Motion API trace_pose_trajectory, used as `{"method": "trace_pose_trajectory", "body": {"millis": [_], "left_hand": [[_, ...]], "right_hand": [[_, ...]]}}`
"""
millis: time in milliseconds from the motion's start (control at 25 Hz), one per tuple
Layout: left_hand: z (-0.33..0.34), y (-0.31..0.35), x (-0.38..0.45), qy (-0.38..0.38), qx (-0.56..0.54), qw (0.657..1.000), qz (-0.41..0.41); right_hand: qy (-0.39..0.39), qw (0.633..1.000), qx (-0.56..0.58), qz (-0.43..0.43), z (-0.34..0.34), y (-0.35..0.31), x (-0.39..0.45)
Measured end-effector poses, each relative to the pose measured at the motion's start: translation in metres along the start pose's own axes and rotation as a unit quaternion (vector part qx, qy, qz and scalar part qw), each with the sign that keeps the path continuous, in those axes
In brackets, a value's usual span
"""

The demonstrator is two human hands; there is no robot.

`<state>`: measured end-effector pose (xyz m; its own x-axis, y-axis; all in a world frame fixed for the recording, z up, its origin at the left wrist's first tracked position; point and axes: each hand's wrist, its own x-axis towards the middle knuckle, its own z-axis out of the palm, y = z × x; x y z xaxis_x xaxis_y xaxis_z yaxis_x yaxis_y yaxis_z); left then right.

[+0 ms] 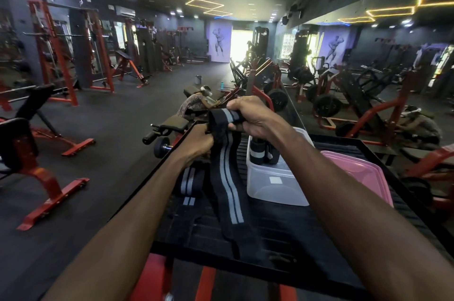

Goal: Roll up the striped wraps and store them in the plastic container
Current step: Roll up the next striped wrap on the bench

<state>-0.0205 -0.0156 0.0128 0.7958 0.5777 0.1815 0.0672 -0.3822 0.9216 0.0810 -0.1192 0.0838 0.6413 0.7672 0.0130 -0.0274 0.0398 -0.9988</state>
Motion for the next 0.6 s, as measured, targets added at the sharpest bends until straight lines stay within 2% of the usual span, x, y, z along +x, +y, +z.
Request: {"method": "trace_pose_trajectory", "body": {"millis": [80,200,320,400,600], "left_hand": [[0.000,-0.001,0.003,0.005,-0.014,1.000,-0.005],[-0.003,0.000,0.010,0.011,-0.043,0.999,0.002],[-0.001,0.000,0.014,0.019,-0.082,0.996,-0.002],[0.003,0.001,0.015,0.027,-0.119,0.992,-0.022],[0.010,0.002,0.013,0.035,-0.198,0.974,-0.105]], "right_hand": [[-0.010,0.996,0.090,-0.012,0.000,0.001,0.005],[0.001,0.995,0.091,-0.042,0.001,0.003,0.011],[0.051,0.994,-0.046,-0.084,0.001,0.007,0.014],[0.068,0.980,-0.149,-0.116,-0.002,0.013,0.019],[0.080,0.944,-0.280,-0.151,-0.011,0.027,0.035]]}}
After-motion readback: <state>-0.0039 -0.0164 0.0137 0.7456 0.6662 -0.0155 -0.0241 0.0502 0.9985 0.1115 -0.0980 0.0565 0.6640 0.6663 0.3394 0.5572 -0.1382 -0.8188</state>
